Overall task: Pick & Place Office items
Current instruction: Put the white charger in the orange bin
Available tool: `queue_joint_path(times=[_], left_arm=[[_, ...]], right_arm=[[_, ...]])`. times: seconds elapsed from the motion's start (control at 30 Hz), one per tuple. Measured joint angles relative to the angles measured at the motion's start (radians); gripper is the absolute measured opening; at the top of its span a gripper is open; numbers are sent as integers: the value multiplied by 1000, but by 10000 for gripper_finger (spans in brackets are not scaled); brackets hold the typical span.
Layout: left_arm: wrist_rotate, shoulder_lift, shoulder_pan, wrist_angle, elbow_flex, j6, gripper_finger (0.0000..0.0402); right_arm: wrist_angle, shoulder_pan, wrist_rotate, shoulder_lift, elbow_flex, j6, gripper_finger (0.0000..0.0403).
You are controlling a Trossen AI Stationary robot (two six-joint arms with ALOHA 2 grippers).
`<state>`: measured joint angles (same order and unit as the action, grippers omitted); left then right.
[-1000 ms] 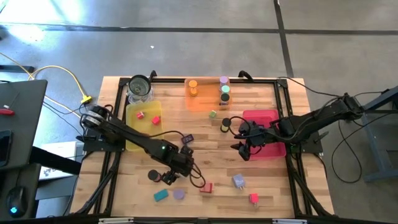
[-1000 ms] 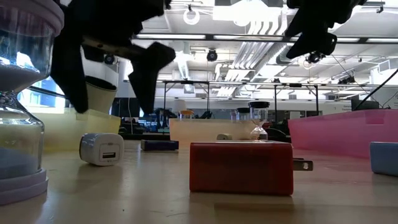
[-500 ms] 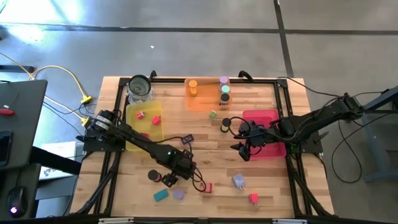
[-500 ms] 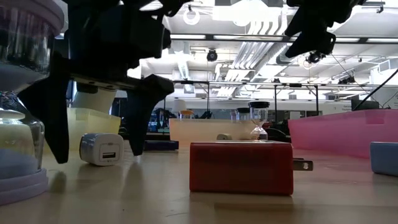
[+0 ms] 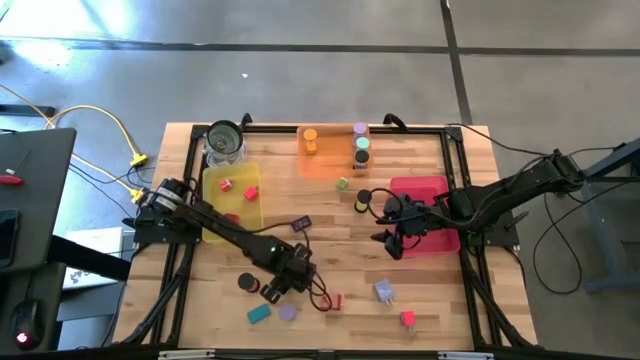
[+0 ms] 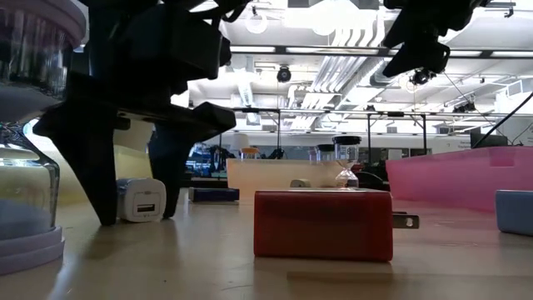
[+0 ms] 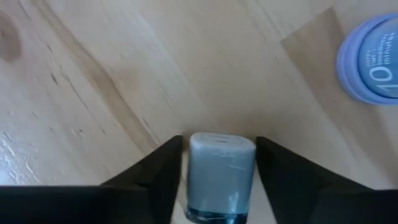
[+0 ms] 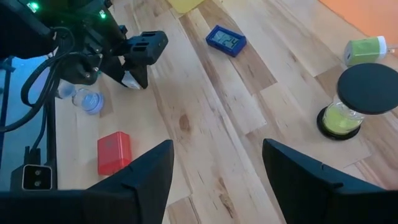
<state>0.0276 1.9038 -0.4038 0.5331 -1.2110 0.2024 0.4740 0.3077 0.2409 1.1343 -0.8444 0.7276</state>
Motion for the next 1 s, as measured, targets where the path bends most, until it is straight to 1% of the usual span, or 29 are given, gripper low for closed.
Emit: queue_joint_path(times=[0.13,0.17,0.33,0.43,0.53,0.67,0.77,0.93,1.0], left_arm=[[-4,1,-1,2,0,0,127],[-4,0,0,2,0,0,122],[-7,-20,1,11,3,0,122],[-19,-51,22,57,7,-10,122],[-57,-98,50,82,-13,-83,122],[-91,-161,94,153,-44,-163,122],[-91,-209,129,196,-67,-292,122],[-86,-289,196,313,-79,-620,122],[-83,-332,218,384,-81,-742,122]], right_arm=[[-1,0,-9,0,0,-38,235],[-2,0,-9,0,0,-45,235],[-9,0,-9,0,0,-71,235],[-9,0,-9,0,0,-101,235],[-11,0,-9,0,0,-136,235],[-18,0,-8,0,0,-186,235],[-24,0,-8,0,0,-216,235],[-26,-1,-8,0,0,-240,235],[-26,-1,-8,0,0,-250,235]])
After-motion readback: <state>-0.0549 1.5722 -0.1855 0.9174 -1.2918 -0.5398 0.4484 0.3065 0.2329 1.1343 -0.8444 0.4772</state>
